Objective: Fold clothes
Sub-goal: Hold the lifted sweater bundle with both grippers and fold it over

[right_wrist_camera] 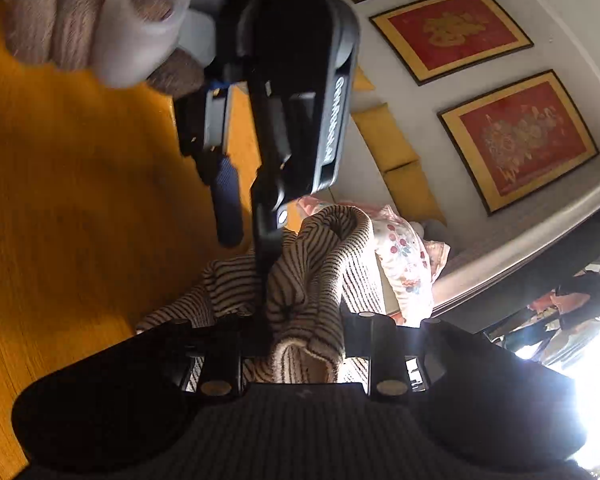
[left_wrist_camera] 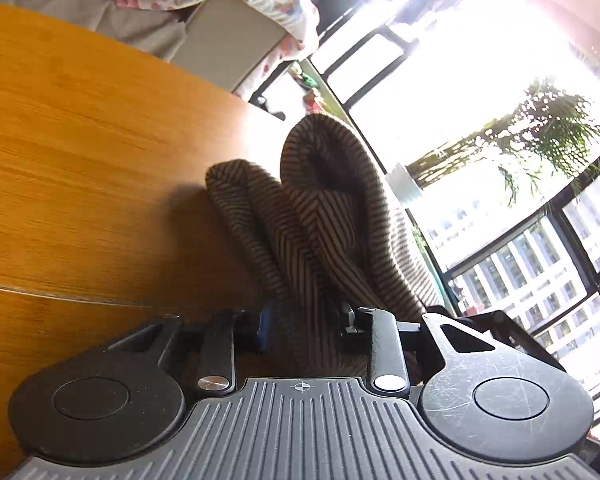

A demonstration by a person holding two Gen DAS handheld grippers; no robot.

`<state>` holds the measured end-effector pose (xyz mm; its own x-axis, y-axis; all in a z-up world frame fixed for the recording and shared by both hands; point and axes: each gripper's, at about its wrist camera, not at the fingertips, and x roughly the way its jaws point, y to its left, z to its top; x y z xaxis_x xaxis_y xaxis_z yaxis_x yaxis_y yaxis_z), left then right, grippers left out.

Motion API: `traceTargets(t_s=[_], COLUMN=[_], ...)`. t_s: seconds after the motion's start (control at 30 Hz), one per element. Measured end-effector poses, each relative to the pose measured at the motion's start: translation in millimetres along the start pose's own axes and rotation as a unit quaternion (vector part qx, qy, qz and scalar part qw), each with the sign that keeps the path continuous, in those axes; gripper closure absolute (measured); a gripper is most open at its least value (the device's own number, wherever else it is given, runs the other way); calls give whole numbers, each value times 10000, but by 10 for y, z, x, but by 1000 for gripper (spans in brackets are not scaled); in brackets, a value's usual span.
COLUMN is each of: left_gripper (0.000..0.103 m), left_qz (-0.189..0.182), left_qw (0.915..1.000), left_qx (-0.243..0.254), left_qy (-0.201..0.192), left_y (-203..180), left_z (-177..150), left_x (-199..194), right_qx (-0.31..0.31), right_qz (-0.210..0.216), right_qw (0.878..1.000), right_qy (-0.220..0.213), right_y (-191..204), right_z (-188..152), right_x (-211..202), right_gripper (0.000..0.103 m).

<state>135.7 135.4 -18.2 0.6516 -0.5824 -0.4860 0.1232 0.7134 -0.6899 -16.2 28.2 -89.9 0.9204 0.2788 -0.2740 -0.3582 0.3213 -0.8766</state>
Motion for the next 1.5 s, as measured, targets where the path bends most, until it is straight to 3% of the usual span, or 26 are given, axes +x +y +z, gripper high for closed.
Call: traceTargets(t_s=[0.1, 0.2, 0.27, 0.33, 0.4, 0.47, 0.5, 0.57, 0.63, 0.7, 0.77, 0.93, 0.97, 1.17, 1.2, 1.27, 1.33, 1.4, 1.5], left_gripper=[72, 63, 64, 63, 60, 60, 60, 60, 60, 59, 57, 57, 57, 57, 57, 54, 54, 54, 52], left_qz=[-134, -309, -107, 227, 425, 412, 408, 456, 492, 528, 527, 473, 459, 385, 374, 357, 378, 402, 415], left_qw=[9998, 9990, 9995, 9989, 9980, 9983, 9984, 9977, 9973, 9969, 9969, 9976, 9977, 9987, 9988, 9989, 9988, 9987, 9987], left_qx=[-27, 17, 224, 418, 477, 420, 401, 503, 544, 586, 577, 509, 494, 344, 317, 289, 300, 318, 309], left_qy=[-174, -312, -190, -49, 16, 25, 29, 21, 24, 27, 32, 21, 15, 23, 11, 0, -8, -6, 10], left_y=[-30, -104, -190, -228, -200, -160, -144, -177, -180, -184, -181, -169, -169, -87, -71, -64, -71, -79, -77], left_z=[61, 123, 123, 75, -22, -35, -41, -32, -37, -41, -40, -52, -54, -48, -43, -37, -37, -41, -33], left_x=[-135, -223, -105, 40, 68, 75, 78, 81, 84, 87, 94, 92, 83, -4, -14, -25, -16, 5, 17], right_qx=[39, 484, 871, 1587, 2261, 2592, 2573, 2449, 2581, 3068, 3878, 5240, 5367, 5283, 5134, 4470, 3940, 3541, 3139], right_qz=[82, 293, 499, 965, 1301, 1304, 1176, 1027, 1159, 1372, 1632, 1619, 1665, 1815, 1775, 1492, 1246, 982, 820], right_qw=[10000, 9984, 9949, 9826, 9653, 9566, 9587, 9640, 9591, 9418, 9070, 8356, 8266, 8283, 8386, 8817, 9106, 9299, 9457], right_qy=[-15, 19, 50, 15, -122, -283, -291, -106, 66, 22, -188, -312, -309, -430, -414, -223, 13, 148, 219], right_y=[70, -67, -204, -477, -681, -734, -684, -560, -484, -606, -959, -1677, -1732, -1940, -1930, -1701, -1441, -1171, -914], right_z=[15, 67, 100, 78, 21, -32, -51, -92, -147, -209, -309, -559, -576, -404, -349, -193, -78, 5, 102], right_x=[18, 6, -21, -147, -301, -440, -472, -371, -242, -254, -249, -35, 56, 584, 634, 482, 421, 357, 338], right_gripper=[75, 70, 65, 51, 45, 43, 42, 42, 45, 63, 86, 91, 91, 90, 88, 86, 77, 68, 57])
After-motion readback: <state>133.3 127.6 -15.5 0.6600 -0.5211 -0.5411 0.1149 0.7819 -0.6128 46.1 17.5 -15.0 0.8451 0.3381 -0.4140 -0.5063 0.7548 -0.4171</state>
